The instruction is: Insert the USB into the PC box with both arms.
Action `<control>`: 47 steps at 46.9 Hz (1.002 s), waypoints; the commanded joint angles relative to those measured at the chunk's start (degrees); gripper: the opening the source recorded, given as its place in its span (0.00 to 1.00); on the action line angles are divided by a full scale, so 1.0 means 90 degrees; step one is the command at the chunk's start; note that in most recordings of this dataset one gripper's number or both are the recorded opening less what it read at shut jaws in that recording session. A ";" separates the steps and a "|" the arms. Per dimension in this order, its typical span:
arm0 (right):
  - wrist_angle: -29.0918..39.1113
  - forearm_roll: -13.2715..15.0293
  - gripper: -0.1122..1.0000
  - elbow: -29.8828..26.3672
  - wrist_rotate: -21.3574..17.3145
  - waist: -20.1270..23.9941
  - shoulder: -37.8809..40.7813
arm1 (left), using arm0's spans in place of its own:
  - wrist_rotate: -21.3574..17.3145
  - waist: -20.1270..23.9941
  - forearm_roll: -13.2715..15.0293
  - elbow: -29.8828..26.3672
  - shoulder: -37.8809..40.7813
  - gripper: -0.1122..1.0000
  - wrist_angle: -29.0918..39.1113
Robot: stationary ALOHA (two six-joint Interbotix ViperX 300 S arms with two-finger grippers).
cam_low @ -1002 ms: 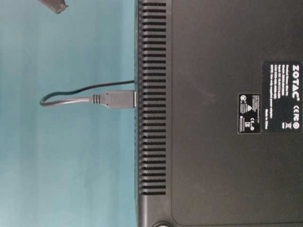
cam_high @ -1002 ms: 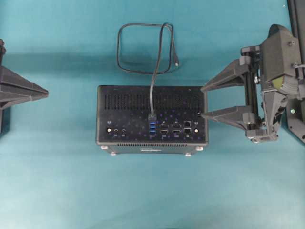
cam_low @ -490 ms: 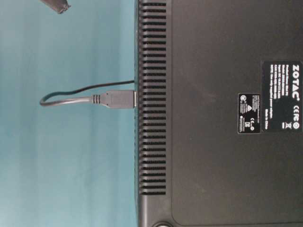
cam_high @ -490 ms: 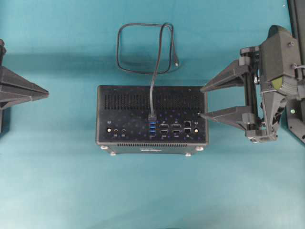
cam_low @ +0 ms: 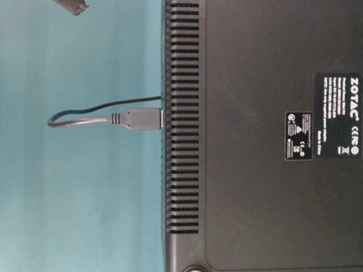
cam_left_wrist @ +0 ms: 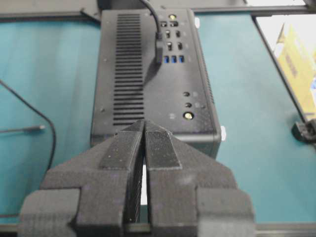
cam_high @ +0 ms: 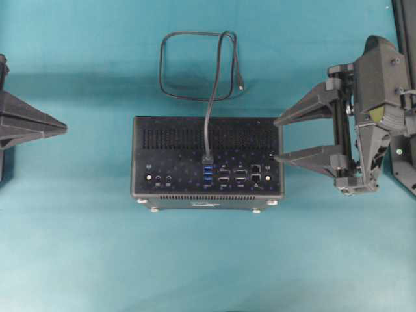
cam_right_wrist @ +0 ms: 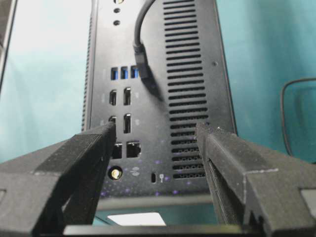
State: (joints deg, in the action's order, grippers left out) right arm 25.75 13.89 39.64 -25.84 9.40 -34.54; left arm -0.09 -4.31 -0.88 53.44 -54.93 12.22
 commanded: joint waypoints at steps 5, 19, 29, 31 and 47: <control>-0.0068 0.0020 0.77 -0.0078 -0.0039 0.0000 -0.0039 | -0.0010 0.0010 -0.0020 -0.0078 0.0039 0.10 -0.0059; -0.0068 0.0020 0.77 -0.0068 -0.0039 -0.0010 -0.0039 | -0.0020 0.0010 -0.0020 -0.0078 0.0039 0.10 -0.0059; -0.0068 0.0020 0.77 -0.0049 -0.0039 0.0000 -0.0039 | -0.0029 0.0010 -0.0020 -0.0059 0.0039 0.10 -0.0059; -0.0068 0.0020 0.77 -0.0059 -0.0039 0.0000 -0.0039 | -0.0029 0.0010 -0.0010 -0.0059 0.0039 0.10 -0.0049; -0.0068 0.0010 0.77 -0.0059 -0.0039 0.0000 -0.0039 | -0.0029 0.0010 -0.0010 -0.0029 0.0039 0.10 -0.0059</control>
